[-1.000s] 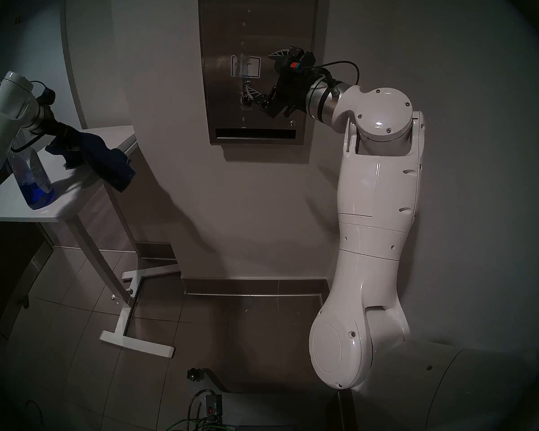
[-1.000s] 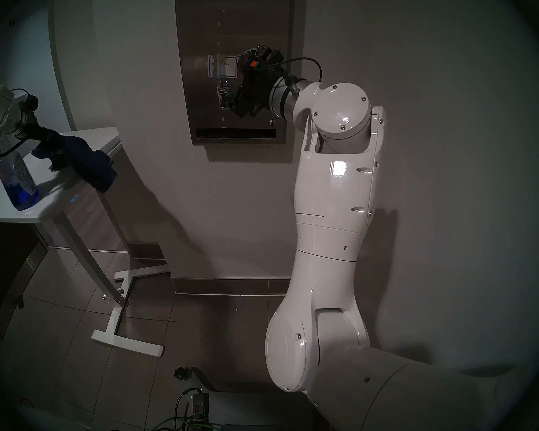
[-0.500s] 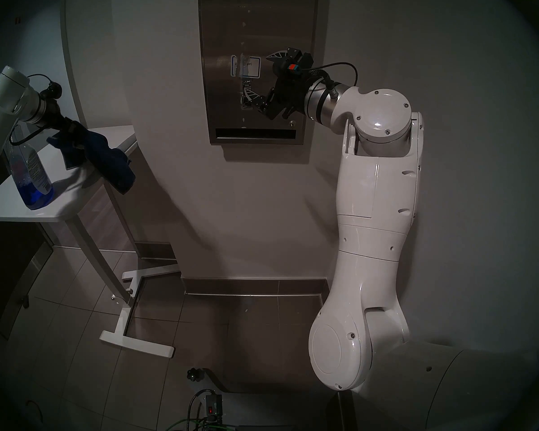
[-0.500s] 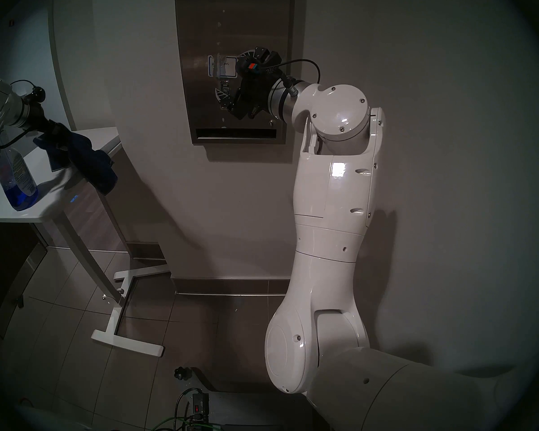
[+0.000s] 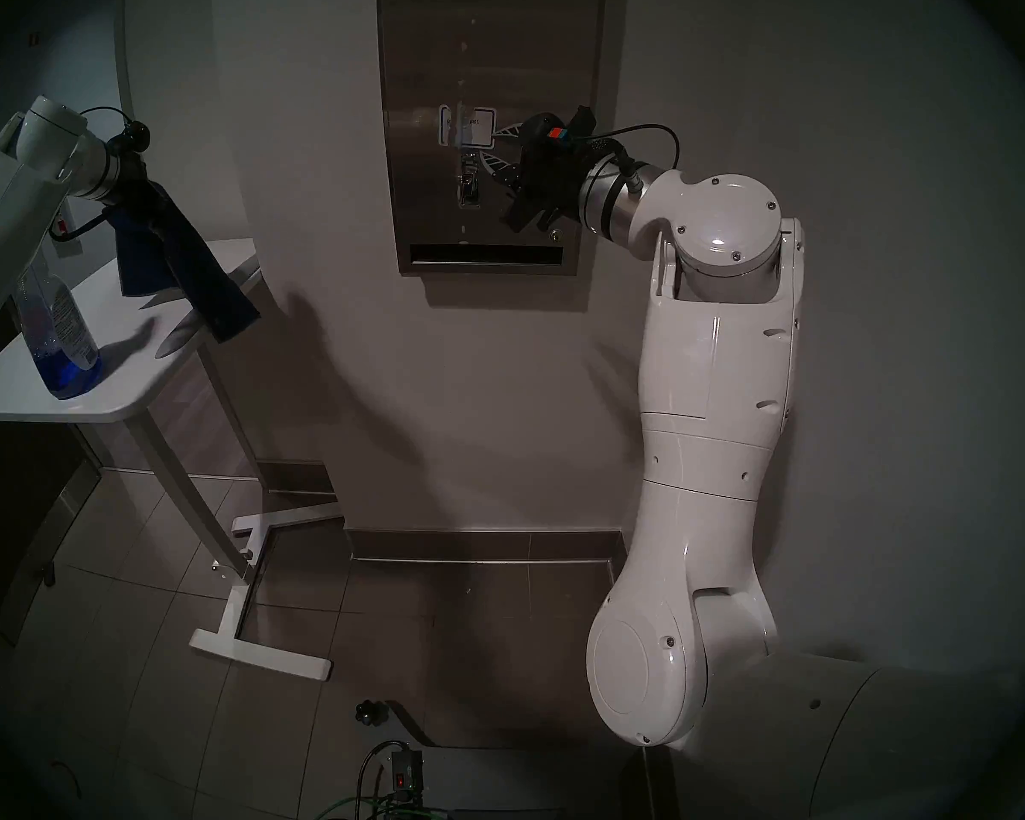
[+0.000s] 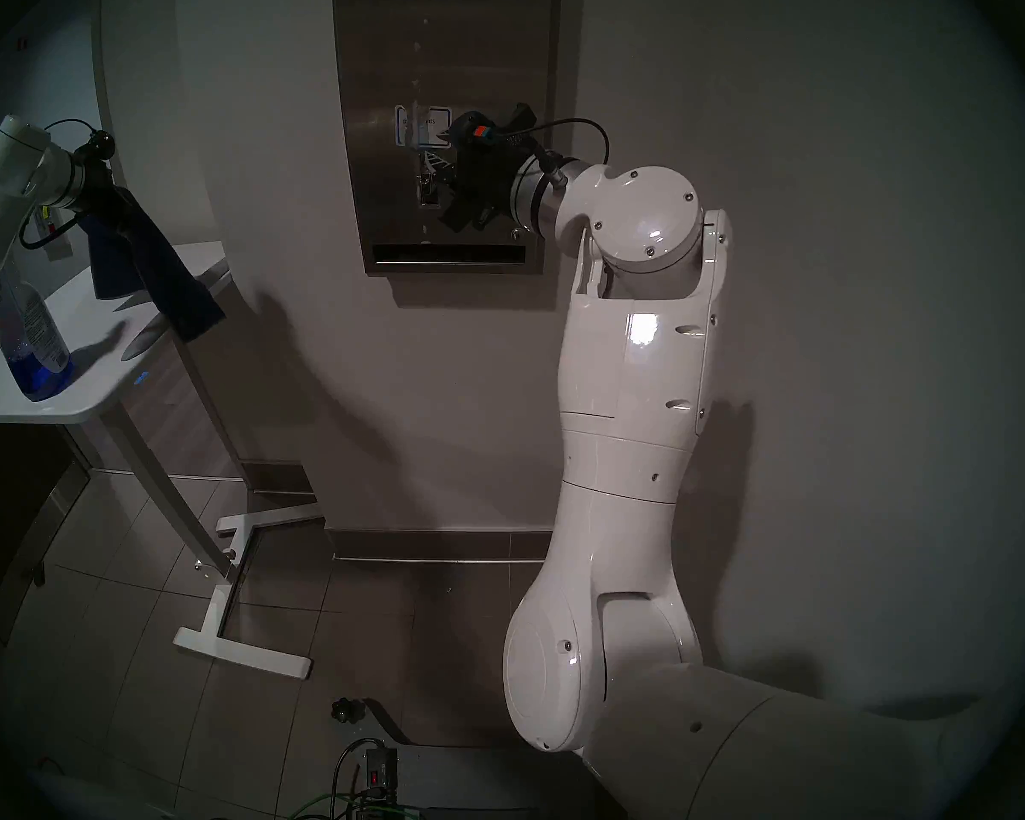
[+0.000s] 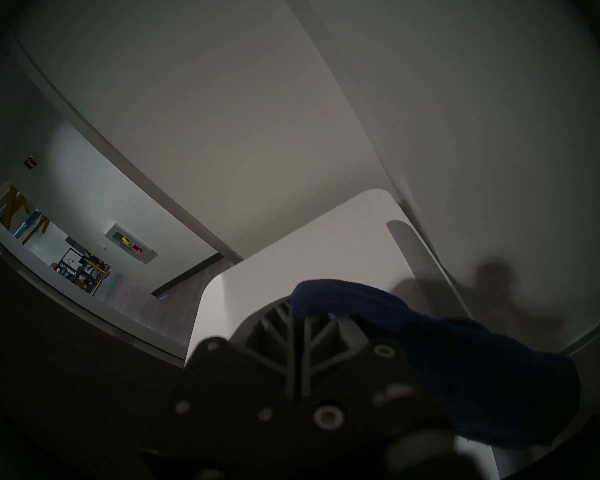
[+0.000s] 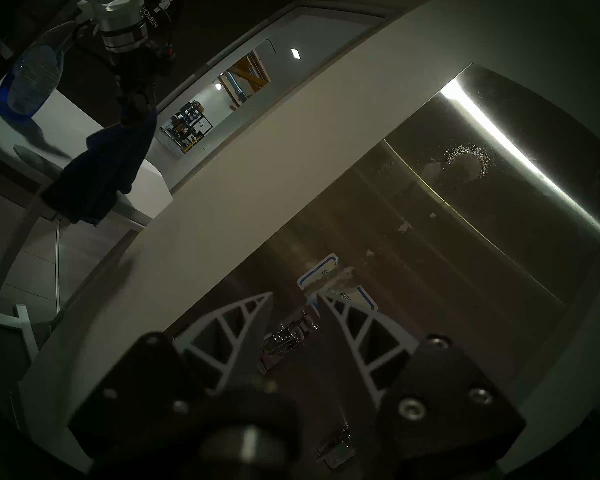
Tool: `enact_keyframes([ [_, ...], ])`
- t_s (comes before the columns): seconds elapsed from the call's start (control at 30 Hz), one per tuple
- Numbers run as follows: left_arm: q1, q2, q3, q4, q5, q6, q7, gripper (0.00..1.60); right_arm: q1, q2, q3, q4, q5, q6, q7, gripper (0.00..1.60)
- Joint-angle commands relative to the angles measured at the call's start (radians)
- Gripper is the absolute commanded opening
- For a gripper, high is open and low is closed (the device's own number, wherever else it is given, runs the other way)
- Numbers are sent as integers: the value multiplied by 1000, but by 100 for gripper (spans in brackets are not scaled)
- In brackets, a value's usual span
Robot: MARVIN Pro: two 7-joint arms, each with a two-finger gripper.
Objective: Pick up the cloth and wipe the surface
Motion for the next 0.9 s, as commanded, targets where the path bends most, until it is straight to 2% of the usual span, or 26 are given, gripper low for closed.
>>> enact_keyframes([
  [0.0, -111, -66, -25, 41, 53, -54, 65, 0, 26, 0, 5, -22, -1, 0, -13, 77],
  [0.1, -104, -65, -36, 46, 75, -79, 82, 0, 26, -1, 7, -20, 0, -1, -13, 77],
  [0.13, -138, -73, -19, 69, 80, -79, 79, 0, 26, -1, 8, -19, 0, -2, -12, 76],
  [0.17, -120, -67, -35, 57, 87, -89, 88, 0, 26, -1, 8, -19, 0, -2, -12, 76],
  [0.2, -144, -74, -24, 74, 93, -91, 88, 0, 25, -1, 8, -18, 0, -2, -11, 76],
  [0.37, -143, -74, -47, 75, 118, -114, 111, 0, 22, -1, 10, -14, 0, -4, -9, 75],
  [0.5, -192, -85, -42, 96, 136, -124, 116, 0, 22, -2, 10, -11, 0, -6, -9, 75],
  [0.63, -179, -84, -65, 83, 154, -142, 132, 0, 24, -3, 10, -8, 1, -8, -9, 75],
  [0.7, -208, -89, -60, 94, 165, -148, 131, 0, 25, -3, 10, -6, 1, -8, -10, 75],
  [0.73, -197, -87, -67, 89, 171, -153, 136, 0, 25, -4, 10, -5, 1, -9, -10, 75],
  [0.77, -225, -90, -56, 101, 177, -154, 131, 0, 26, -5, 9, -4, 1, -9, -10, 75],
  [0.8, -204, -85, -66, 92, 184, -163, 138, 0, 26, -5, 9, -3, 1, -10, -10, 75],
  [0.87, -217, -81, -60, 100, 198, -171, 137, 0, 26, -6, 9, -1, 2, -10, -10, 75],
])
